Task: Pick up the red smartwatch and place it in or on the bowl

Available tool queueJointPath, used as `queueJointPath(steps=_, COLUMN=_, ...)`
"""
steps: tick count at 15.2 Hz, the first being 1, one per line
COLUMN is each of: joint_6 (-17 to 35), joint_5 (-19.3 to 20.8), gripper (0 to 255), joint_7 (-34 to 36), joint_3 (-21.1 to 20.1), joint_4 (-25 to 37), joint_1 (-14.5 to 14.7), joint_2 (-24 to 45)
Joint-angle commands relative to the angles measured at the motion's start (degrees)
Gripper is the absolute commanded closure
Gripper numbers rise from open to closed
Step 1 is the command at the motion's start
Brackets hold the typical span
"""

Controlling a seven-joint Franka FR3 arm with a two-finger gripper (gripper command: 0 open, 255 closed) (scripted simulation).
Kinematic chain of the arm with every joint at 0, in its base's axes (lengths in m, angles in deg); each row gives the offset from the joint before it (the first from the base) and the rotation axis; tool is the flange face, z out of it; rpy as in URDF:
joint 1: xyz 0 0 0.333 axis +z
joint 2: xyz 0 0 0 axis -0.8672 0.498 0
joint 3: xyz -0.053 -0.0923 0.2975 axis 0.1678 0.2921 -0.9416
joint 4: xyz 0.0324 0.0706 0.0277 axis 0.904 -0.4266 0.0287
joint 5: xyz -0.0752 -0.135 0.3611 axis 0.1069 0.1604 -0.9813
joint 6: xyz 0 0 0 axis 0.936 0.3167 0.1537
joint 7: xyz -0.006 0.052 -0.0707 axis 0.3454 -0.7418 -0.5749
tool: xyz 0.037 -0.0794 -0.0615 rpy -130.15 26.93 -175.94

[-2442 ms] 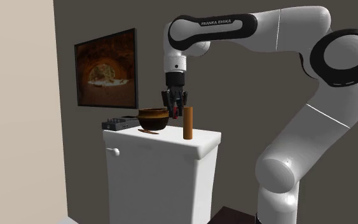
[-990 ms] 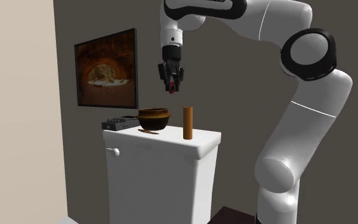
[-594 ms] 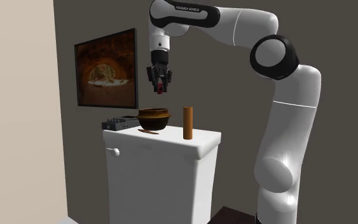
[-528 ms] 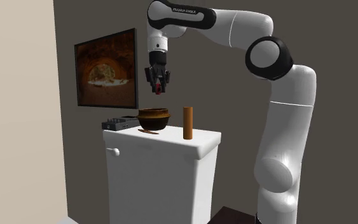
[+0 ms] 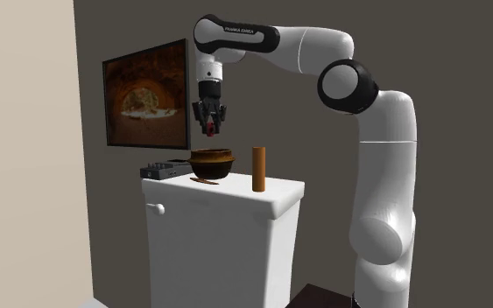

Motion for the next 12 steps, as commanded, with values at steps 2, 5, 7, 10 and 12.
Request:
queueJointPath(steps=2, joint_6=2.8, joint_5=-0.2, gripper=255, joint_7=-0.1, joint_3=0.1, joint_4=-4.3, joint_1=-0.1, joint_2=-1.5)
queueJointPath(steps=5, joint_6=5.6, joint_5=-0.4, gripper=255, joint_7=-0.2, joint_3=0.2, joint_4=-8.3, joint_1=-0.2, joint_2=-2.8)
queueJointPath(steps=7, joint_6=7.4, joint_5=-0.5, gripper=255, joint_7=-0.3, joint_3=0.2, joint_4=-10.9, joint_1=-0.2, joint_2=-3.6)
queueJointPath(steps=10, joint_6=8.2, joint_5=-0.5, gripper=255, joint_7=-0.3, joint_3=0.2, joint_4=-12.0, joint_1=-0.2, joint_2=-3.9)
queueJointPath(steps=12, joint_6=8.2, joint_5=-0.5, gripper=255, joint_7=-0.3, joint_3=0.2, joint_4=-12.0, joint_1=-0.2, joint_2=-3.9)
